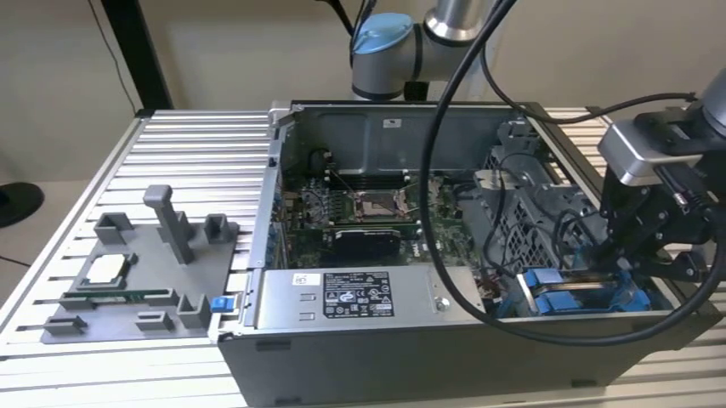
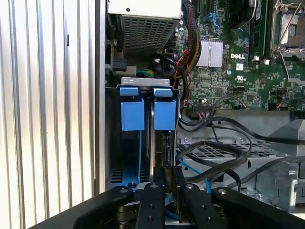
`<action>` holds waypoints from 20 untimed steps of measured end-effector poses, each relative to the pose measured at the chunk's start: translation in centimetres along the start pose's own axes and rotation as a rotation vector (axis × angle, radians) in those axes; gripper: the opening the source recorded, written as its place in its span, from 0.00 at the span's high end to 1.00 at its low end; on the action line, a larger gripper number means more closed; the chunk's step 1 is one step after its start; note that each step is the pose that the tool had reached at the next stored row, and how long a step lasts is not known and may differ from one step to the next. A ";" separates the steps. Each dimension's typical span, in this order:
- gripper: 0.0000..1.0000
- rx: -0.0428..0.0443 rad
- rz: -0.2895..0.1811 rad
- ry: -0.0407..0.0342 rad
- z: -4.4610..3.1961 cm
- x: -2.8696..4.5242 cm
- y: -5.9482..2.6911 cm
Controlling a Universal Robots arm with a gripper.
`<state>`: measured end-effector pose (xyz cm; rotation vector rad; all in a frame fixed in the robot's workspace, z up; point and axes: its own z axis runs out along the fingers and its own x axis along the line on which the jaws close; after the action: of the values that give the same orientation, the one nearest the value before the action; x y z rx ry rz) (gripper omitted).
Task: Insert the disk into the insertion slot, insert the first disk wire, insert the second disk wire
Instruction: 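Insert the first disk wire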
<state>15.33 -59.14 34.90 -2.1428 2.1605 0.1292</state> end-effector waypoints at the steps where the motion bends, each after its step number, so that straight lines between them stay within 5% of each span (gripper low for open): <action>1: 1.00 0.0000 0.000 0.0027 0.10 -0.06 -0.06; 20: 1.00 0.0022 0.006 0.0149 1.19 -0.95 -0.47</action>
<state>15.82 -58.05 33.85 -2.1427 2.1747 0.1116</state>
